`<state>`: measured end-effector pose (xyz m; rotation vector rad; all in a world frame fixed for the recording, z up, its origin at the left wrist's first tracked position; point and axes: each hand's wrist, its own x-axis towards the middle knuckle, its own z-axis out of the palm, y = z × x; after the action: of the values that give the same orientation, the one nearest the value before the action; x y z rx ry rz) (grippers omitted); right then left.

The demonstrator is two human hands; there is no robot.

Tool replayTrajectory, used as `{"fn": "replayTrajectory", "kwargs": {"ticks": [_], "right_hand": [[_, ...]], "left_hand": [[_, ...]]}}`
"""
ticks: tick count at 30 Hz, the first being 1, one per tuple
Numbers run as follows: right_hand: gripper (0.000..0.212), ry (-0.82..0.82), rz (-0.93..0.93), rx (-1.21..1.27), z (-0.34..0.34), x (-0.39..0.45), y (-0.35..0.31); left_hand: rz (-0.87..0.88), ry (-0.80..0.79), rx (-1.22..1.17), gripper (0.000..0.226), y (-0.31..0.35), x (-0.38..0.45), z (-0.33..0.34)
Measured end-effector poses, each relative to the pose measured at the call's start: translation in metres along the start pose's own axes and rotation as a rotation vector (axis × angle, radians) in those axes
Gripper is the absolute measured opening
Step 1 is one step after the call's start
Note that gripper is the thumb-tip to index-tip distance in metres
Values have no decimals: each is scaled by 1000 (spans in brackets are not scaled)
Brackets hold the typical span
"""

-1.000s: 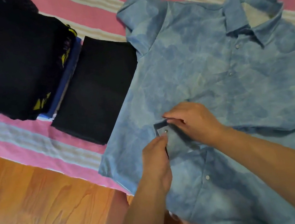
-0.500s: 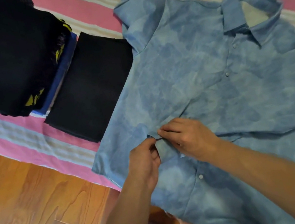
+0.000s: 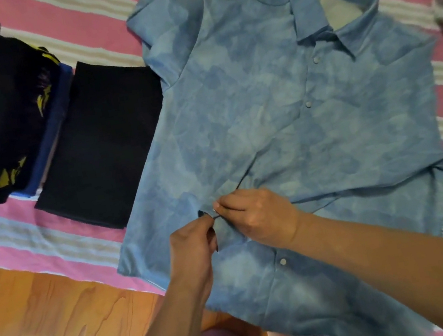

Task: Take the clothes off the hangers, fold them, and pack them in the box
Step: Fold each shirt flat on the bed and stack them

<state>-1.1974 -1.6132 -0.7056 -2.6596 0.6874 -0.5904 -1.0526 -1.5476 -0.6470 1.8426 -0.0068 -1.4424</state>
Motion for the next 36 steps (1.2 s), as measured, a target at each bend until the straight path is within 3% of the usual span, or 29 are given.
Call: {"fn": "replayTrajectory", "kwargs": {"ticks": [3,5,8,11,12,14,15,17,20,22,24,26,28,31,33,36], "right_hand": [[22,-52,7,15,-4,-9,-12],[28,-73,188,69,-19,-26,-27],[29,225,883,107,-64,-71,-25],[20,622,1696,79,-119,-138,43],[23,751,1862,214,-134,-151,67],[15,1041,1945,723,-150,-160,106],[6,1110,1974,885,-155,-161,122],[9,1161,2052,977,-158,-170,153],[35,1259,2092,924,-151,-193,178],[27,1097,2160,796,-147,-206,173],[30,759,2227,361,-155,-195,156],[43,497,2006,-139,-169,-184,151],[46,373,1567,-409,-175,-165,156],[56,-8,1084,-453,-158,-132,190],[64,-213,957,-451,-141,-125,225],[75,-283,1068,-430,-135,-134,273]], "left_hand": [[-42,-3,-1,32,0,-3,-2],[-64,19,84,41,-4,5,-5],[0,9,246,28,-12,13,-10],[122,84,305,29,-13,7,-8],[215,124,414,31,-7,2,-7],[384,187,555,31,8,-8,1],[439,205,579,30,17,-11,4],[533,229,600,27,30,-12,12],[617,282,716,22,43,-2,21],[539,270,839,30,37,18,20],[388,258,930,35,29,34,11],[352,323,955,28,23,34,5],[541,418,1091,19,20,32,6],[977,225,1345,43,24,42,26],[1166,74,1539,56,22,65,40],[1249,-74,1719,60,5,98,45]]}}
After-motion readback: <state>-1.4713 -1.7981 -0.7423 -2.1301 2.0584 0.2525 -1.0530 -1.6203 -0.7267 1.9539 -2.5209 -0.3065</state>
